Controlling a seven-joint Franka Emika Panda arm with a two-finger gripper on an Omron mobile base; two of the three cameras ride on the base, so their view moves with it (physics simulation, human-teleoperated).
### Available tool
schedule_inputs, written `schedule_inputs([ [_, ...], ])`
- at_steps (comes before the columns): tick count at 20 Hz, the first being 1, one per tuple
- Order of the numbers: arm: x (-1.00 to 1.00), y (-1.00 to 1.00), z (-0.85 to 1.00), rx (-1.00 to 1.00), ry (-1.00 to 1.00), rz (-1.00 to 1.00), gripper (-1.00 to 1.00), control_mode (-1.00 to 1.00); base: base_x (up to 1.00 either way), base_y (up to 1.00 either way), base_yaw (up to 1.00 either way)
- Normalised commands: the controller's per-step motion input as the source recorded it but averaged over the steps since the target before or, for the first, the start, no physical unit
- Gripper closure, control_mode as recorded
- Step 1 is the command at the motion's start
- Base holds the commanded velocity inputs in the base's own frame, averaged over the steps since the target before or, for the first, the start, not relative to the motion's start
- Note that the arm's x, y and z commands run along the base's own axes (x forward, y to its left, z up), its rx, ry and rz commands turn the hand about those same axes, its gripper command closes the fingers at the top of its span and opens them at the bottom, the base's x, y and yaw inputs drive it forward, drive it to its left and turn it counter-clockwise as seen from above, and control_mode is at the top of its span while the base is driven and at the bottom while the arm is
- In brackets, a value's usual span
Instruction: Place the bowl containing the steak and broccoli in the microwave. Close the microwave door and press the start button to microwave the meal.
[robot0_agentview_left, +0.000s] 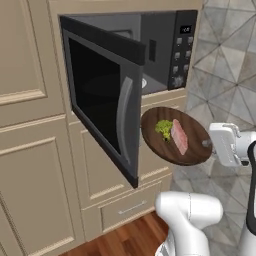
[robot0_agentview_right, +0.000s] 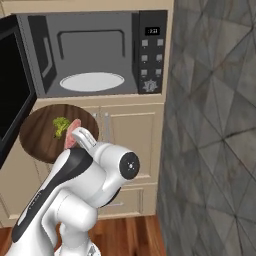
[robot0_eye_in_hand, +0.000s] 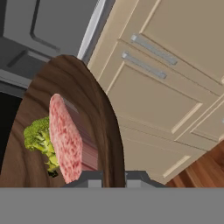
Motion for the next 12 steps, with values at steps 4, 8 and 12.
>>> schedule_inputs([
  [4, 0.00, 0.00, 0.00, 0.00, 0.00, 0.00, 1.00, 1.00, 0.42, -0.02, 0.13],
  [8, 0.00, 0.00, 0.00, 0.00, 0.00, 0.00, 1.00, 1.00, 0.39, -0.15, 0.17],
  [12, 0.00, 0.00, 0.00, 0.00, 0.00, 0.00, 1.00, 1.00, 0.26, -0.23, 0.23],
])
